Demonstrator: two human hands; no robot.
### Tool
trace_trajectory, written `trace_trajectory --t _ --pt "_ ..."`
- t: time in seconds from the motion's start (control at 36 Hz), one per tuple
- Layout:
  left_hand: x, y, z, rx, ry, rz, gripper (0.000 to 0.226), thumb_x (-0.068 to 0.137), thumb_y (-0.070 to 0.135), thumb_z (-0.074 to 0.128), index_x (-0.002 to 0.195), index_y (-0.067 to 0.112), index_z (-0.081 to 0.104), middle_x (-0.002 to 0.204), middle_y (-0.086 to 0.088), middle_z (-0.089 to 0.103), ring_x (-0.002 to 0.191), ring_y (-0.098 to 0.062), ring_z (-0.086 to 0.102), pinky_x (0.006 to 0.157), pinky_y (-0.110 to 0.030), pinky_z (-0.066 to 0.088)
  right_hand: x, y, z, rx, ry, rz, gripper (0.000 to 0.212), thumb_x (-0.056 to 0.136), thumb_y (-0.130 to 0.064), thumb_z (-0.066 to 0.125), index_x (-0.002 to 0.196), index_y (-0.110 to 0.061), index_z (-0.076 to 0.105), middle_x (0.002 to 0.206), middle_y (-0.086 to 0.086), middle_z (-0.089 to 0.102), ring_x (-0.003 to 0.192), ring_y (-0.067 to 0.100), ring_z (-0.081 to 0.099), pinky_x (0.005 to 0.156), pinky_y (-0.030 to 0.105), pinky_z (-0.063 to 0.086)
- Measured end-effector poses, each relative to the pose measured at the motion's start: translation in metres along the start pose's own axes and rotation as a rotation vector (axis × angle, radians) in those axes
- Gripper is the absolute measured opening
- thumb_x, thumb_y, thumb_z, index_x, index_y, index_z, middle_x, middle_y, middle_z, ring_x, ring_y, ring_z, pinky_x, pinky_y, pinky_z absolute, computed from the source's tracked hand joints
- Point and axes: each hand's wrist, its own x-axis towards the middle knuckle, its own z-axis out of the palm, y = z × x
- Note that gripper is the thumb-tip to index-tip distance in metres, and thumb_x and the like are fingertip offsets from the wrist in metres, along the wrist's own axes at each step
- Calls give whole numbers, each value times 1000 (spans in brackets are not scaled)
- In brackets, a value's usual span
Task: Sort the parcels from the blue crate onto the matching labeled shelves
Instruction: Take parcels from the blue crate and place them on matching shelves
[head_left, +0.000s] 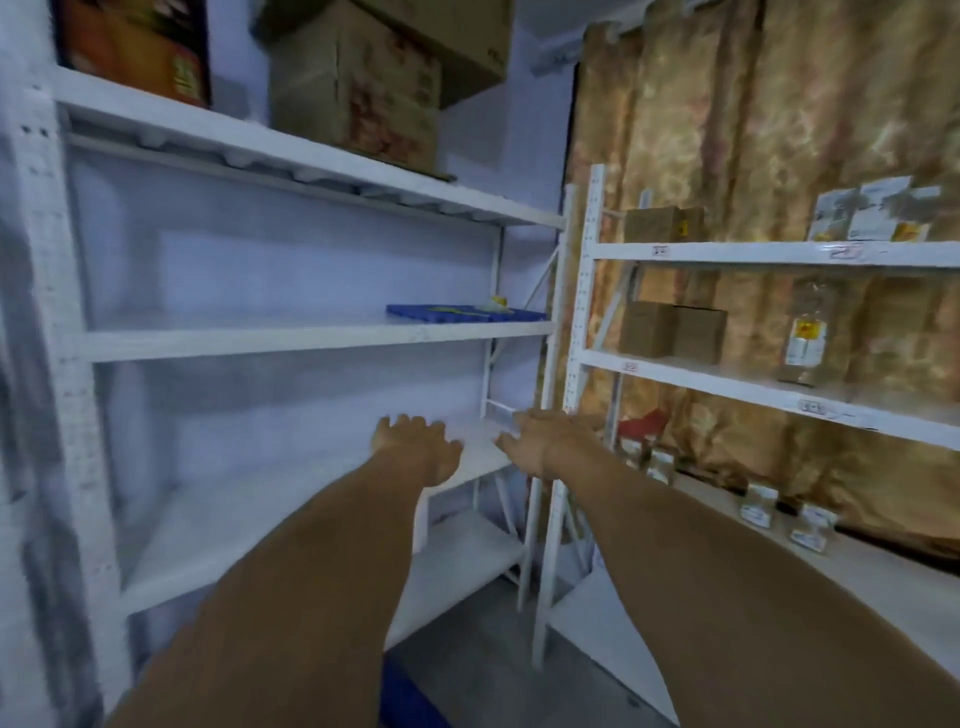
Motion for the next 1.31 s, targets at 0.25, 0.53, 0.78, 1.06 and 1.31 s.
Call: trace_trajectory --t 0.25,0.53,0.78,1.06,1.31 --pt "-53 -136 55 21 -22 -209 70 105 60 13 160 19 27 168 -12 21 155 -32 17 126 -52 9 18 -153 43 -35 -15 -279 75 104 -68 17 166 -25 15 174 2 7 159 26 8 129 46 6" --pt "-42 -250 129 48 -91 -364 68 104 59 17 156 18 35 164 -12 31 152 -32 24 124 -51 14 69 -275 130 20 -89 -487 76 104 -67 22 164 -20 25 172 8 16 158 29 16 127 49 11" --pt "-14 -289 265 37 -274 -372 70 104 61 16 159 19 28 165 -12 29 152 -31 24 125 -50 13 128 -323 264 4 -294 -515 80 102 -71 23 164 -21 23 169 6 23 153 30 27 125 45 21" --pt "28 -290 430 -106 -548 -430 66 105 58 19 155 19 35 161 -11 35 148 -31 30 123 -50 20 183 -306 419 -1 -551 -474 75 106 -65 18 165 -18 19 172 8 13 157 29 16 128 48 12" --pt "126 -243 568 -155 -732 -286 65 108 54 16 160 16 23 167 -13 20 154 -33 17 125 -51 13 279 -259 565 25 -717 -389 73 107 -61 18 164 -16 21 172 8 16 157 30 18 126 49 17"
